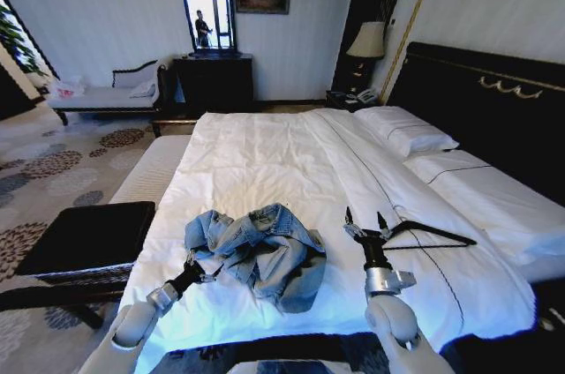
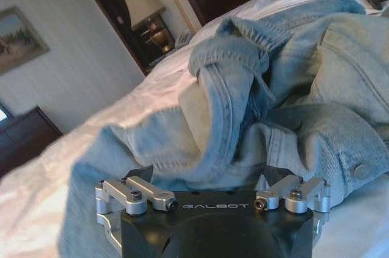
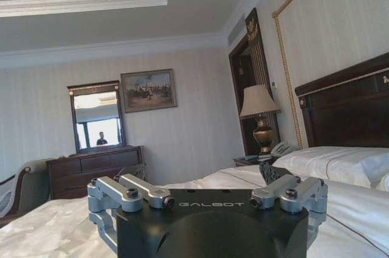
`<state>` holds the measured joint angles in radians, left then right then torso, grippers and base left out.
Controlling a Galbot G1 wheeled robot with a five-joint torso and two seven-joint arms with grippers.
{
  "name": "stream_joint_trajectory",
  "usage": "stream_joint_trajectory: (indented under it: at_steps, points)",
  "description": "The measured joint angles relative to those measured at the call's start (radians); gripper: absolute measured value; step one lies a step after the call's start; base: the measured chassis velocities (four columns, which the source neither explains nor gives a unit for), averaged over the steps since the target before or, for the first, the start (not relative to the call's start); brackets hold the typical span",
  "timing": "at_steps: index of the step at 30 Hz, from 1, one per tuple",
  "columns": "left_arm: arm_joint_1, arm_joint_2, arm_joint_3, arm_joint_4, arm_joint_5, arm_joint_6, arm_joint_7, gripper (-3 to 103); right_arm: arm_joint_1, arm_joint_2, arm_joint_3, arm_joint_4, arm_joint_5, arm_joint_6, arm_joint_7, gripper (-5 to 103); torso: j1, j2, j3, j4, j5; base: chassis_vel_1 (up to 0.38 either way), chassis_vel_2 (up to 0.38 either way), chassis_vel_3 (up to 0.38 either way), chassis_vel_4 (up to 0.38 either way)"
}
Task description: Pick up the clothes from the bed and hang them on the clothes hanger.
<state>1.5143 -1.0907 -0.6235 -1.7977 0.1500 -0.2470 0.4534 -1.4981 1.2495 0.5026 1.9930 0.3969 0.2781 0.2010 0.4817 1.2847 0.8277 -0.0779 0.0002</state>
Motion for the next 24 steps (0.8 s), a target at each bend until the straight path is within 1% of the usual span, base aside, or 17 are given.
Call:
stream_joint_trajectory:
  at_steps: [3,7,11,12,13,14,16,17,18,19,23,24]
  points:
    - [0.044,0.014,-0.023,-0.047,0.023,-0.015,-0.021,100,-0.001,-0.001,0.012,-0.006,0.008,0.006,-0.001,100,0.0,0.0,0.0,0.0004,0.0,0.0,0.0,0.0,0.0]
    - [0.03,0.031,-0.014,-0.061,0.034,-0.02,-0.026,100,0.005,-0.001,0.019,-0.01,0.015,0.009,-0.002,100,0.0,0.0,0.0,0.0001,0.0,0.0,0.0,0.0,0.0]
    - [-0.028,0.036,0.034,-0.021,0.027,-0.021,-0.001,100,0.009,-0.009,0.017,-0.018,0.017,0.01,-0.003,100,0.0,0.0,0.0,-0.0004,-0.0002,0.0,0.0,0.0,0.0]
    - [-0.045,0.036,0.052,-0.002,0.019,-0.021,0.008,102,0.01,-0.012,0.016,-0.022,0.017,0.011,-0.003,100,0.0,0.0,0.0,-0.0004,-0.0003,0.0,0.0,0.0,0.0]
    - [-0.062,0.033,0.071,0.019,0.006,-0.021,0.015,100,0.013,-0.015,0.016,-0.027,0.017,0.011,-0.003,100,0.0,0.0,0.0,-0.0003,-0.0002,0.0,0.0,0.0,0.0]
    - [-0.062,0.033,0.071,0.019,0.006,-0.021,0.015,100,0.013,-0.015,0.016,-0.027,0.017,0.011,-0.003,100,0.0,0.0,0.0,-0.0003,-0.0002,0.0,0.0,0.0,0.0]
    - [-0.08,0.023,0.094,0.054,-0.012,-0.021,0.028,96,0.016,-0.019,0.011,-0.031,0.017,0.011,-0.002,100,0.0,0.0,0.0,-0.0001,-0.0004,0.0,0.0,0.0,0.0]
    - [-0.086,0.019,0.099,0.068,-0.02,-0.026,0.032,96,0.017,-0.02,0.006,-0.032,0.017,0.011,-0.002,100,0.0,0.0,0.0,0.0,-0.0003,0.0,0.0,0.0,0.0]
    - [-0.091,0.014,0.101,0.081,-0.025,-0.032,0.035,92,0.018,-0.02,0.003,-0.033,0.017,0.011,-0.002,100,0.0,0.0,0.0,0.0001,-0.0002,0.0,0.0,0.0,0.0]
    - [-0.091,0.014,0.101,0.081,-0.025,-0.032,0.035,92,0.018,-0.02,0.003,-0.033,0.017,0.011,-0.002,100,0.0,0.0,0.0,0.0001,-0.0002,0.0,0.0,0.0,0.0]
    - [-0.1,-0.003,0.101,0.101,-0.036,-0.051,0.039,70,0.024,-0.024,-0.011,-0.039,0.019,0.011,-0.002,100,0.0,0.0,0.0,0.0,-0.0003,0.0,0.0,0.0,0.0]
    - [-0.101,-0.005,0.1,0.101,-0.038,-0.053,0.039,70,0.028,-0.027,-0.016,-0.043,0.026,0.015,-0.002,100,0.0,0.0,0.0,0.0,-0.0002,0.0,0.0,0.0,0.0]
